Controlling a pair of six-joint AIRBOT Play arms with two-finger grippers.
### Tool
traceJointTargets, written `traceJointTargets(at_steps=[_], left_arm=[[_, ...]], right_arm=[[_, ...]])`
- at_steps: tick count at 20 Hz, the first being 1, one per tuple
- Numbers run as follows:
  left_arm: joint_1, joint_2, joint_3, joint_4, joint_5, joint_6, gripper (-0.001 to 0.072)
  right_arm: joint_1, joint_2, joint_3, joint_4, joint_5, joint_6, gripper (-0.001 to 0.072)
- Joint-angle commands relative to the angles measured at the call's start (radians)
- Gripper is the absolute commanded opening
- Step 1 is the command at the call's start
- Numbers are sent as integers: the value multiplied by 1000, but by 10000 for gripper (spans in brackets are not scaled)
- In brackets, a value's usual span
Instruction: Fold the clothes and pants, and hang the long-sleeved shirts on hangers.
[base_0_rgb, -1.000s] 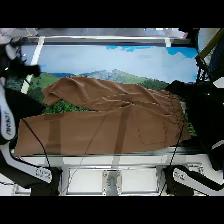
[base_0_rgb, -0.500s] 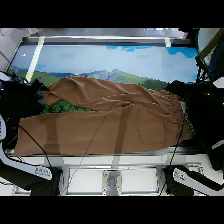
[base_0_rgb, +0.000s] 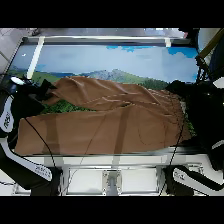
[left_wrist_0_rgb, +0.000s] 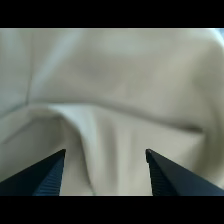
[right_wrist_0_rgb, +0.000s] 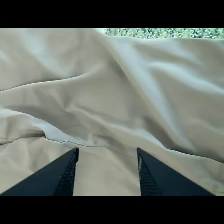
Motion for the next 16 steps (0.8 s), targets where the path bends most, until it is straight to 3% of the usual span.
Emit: traceJointTargets(at_steps=[1, 3, 4, 5, 6, 8, 14, 16], left_arm=[[-18, -34, 0, -36, 105, -1, 482], [-23, -48, 0, -36, 119, 10, 463], [-25, -49, 0, -36, 123, 9, 327], [-25, -48, 0, -36, 128, 9, 51], [-25, -46, 6, -36, 130, 22, 11], [-20, -33, 38, -36, 111, 73, 10], [-21, 178, 216, -24, -59, 383, 9], [-26, 284, 217, 100, -124, 410, 8]], right_arm=[[1, -1, 1, 0, -8, 1, 414], [1, -1, 1, 0, -8, 1, 414], [1, -1, 1, 0, -8, 1, 415], [1, -1, 1, 0, -7, 1, 415], [1, -1, 1, 0, -7, 1, 415], [1, -1, 1, 0, -7, 1, 414], [0, 0, 1, -7, 1, 1, 414], [0, 0, 1, -20, 10, 1, 415]])
